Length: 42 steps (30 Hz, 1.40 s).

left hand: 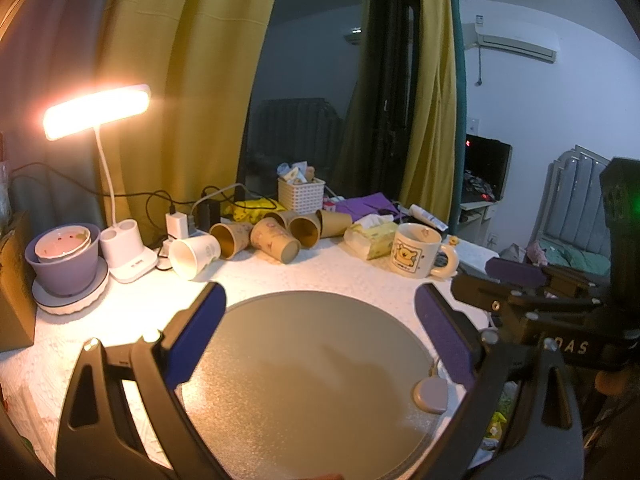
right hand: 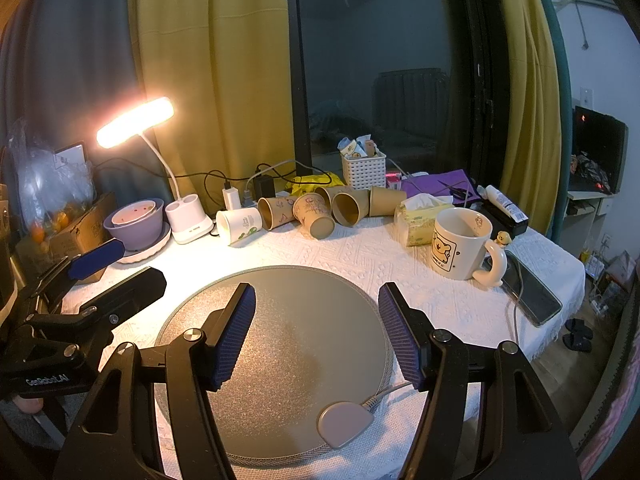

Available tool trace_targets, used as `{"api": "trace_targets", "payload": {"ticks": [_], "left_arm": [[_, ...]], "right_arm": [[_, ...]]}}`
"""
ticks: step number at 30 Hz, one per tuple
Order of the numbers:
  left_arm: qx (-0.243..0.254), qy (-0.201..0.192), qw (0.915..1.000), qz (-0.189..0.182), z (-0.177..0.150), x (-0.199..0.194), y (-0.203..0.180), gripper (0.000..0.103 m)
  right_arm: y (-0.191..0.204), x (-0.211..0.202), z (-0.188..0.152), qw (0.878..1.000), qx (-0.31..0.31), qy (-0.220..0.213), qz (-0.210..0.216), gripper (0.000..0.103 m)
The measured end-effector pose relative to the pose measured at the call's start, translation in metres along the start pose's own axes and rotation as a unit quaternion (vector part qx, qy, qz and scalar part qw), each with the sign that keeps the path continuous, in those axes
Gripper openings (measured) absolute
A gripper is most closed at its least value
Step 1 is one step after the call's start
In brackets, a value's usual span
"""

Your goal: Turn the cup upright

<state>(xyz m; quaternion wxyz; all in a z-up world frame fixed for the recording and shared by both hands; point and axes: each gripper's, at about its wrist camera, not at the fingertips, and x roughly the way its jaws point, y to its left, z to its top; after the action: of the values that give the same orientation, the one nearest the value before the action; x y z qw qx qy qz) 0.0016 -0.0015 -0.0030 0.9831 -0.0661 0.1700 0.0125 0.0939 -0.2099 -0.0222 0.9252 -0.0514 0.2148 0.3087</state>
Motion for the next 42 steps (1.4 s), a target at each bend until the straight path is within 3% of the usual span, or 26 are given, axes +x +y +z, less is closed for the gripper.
{"api": "trace_targets", "payload": {"ticks": [26,35,42], "left_arm": [[-0.001,0.006,1.0000,0.003,-0.002,0.003,0.002,0.096],[-0.009,0.041,0.9987,0.030,-0.014,0.040,0.027,0.096],[-0.048,0.087,0.9933,0.060,-0.012,0.079,0.053,0.096]], "right_arm": [[0.001,0.011,0.004,1.000,-0.004,0.009,0.004,0.067],[-0.018,0.056,0.008,0.999,-0.009,0.030,0.019,0.067],[-0.039,0.103,0.019,0.998,-0.012,0.054,0.022,0.067]]}}
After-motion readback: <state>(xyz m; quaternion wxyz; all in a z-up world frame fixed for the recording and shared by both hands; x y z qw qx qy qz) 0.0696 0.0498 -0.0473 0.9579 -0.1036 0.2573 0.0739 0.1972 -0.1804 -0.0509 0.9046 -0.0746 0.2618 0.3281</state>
